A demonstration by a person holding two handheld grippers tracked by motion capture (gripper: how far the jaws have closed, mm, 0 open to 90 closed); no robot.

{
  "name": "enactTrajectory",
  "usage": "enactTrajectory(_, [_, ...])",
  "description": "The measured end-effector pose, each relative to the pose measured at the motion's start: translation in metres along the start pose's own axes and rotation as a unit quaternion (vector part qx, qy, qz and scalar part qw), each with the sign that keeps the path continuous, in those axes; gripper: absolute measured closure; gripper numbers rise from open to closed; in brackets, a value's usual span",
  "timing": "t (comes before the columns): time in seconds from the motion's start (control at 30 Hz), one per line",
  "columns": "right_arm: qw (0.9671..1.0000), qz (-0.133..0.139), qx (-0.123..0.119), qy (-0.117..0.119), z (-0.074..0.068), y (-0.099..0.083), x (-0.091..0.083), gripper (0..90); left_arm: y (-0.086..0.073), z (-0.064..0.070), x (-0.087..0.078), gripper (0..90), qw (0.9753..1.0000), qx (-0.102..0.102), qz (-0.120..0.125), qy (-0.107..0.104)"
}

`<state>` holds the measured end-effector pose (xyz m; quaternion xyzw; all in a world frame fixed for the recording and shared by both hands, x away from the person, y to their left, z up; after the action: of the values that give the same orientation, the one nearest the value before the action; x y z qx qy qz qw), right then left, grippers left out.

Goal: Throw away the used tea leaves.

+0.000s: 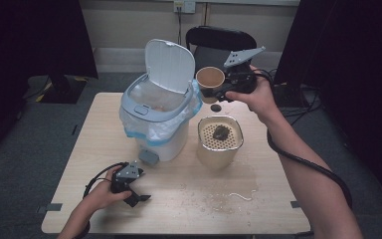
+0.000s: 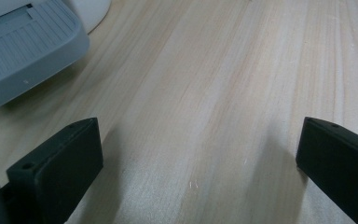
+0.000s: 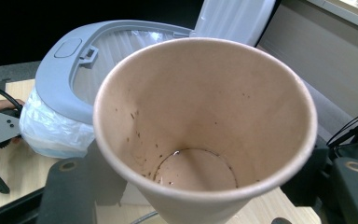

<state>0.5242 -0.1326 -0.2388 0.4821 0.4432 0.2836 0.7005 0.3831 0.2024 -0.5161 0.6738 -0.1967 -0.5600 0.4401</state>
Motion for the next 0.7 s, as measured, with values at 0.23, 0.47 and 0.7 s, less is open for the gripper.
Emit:
enactTrajectory(0.23, [1.0000, -0.001, -0.003, 0.005, -0.004, 0.010, -0.001, 30.7, 0.000, 0.000, 0.000, 0.0, 1.0000, -0.001, 0.002, -0.002])
enactTrajectory(0.47, [1.0000, -0.006, -0.001, 0.005, -0.004, 0.020, 0.007, 30.6, 0.000, 0.000, 0.000, 0.0, 1.0000, 0.000, 0.000, 0.000])
enactTrajectory(0.7, [0.9998, -0.005, -0.010, 0.016, -0.012, 0.034, 0.021, 30.6, 0.000, 0.000, 0.000, 0.0, 1.0000, 0.000, 0.000, 0.000])
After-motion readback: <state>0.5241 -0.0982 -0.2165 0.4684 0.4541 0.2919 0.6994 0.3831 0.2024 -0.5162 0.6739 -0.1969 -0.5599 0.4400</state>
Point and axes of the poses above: each handheld gripper's, and its own axes: x roughly forward along the jaws, y roughly out of its top, z roughly to its right, the point moved 2 cm from there along x, roughly forward along the jaws, and after that the axes turned 9 degrees about z, right-handed, at the moved point
